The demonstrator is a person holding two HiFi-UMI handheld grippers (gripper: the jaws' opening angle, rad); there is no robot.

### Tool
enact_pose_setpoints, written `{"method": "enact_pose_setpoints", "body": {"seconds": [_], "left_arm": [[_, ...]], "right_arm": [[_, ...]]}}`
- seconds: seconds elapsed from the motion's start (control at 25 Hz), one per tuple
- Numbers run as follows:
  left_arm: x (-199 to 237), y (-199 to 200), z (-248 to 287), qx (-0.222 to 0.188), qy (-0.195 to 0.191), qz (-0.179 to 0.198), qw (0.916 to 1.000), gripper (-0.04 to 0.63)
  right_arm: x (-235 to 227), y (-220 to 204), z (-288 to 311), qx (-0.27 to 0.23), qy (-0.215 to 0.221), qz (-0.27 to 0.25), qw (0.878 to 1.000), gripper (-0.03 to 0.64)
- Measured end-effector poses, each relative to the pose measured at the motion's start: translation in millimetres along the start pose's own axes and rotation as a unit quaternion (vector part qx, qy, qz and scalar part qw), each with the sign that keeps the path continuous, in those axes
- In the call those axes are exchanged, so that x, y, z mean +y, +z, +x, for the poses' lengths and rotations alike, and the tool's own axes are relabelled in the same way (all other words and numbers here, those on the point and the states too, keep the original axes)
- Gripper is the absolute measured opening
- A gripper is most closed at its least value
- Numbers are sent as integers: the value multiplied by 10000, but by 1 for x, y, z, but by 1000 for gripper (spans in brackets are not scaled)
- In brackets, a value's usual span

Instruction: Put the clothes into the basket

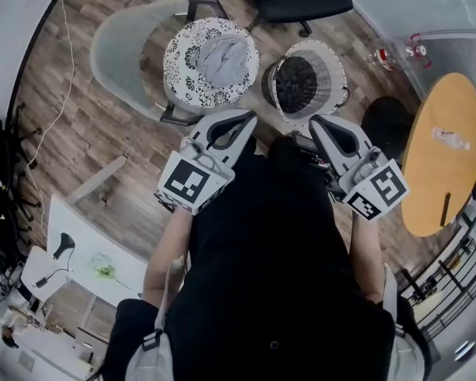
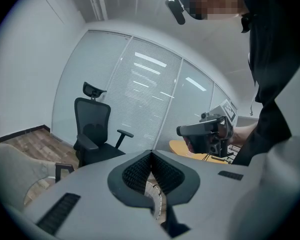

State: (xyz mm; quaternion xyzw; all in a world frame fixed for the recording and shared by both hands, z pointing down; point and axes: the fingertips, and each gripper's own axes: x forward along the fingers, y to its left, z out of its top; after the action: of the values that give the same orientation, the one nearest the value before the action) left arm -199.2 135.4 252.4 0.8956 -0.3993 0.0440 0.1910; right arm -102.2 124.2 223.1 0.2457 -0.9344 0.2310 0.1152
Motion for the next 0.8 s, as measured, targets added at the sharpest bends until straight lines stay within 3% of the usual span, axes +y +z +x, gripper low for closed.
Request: {"method": "enact_pose_setpoints", "body": {"seconds": [0.32, 0.48, 0.8], "left_arm": [[30, -44, -1, 387, -18, -290, 9988, 12], [49, -64, 5, 540, 108, -452, 9975, 12], [89, -100, 16, 551, 370, -1480, 9868, 16]], "right_arm": [[12, -11, 7, 26, -231, 303, 9993, 17], [27, -20, 19, 116, -95, 439, 9989, 17], [43, -34, 45, 592, 191, 320, 9976, 17]]}}
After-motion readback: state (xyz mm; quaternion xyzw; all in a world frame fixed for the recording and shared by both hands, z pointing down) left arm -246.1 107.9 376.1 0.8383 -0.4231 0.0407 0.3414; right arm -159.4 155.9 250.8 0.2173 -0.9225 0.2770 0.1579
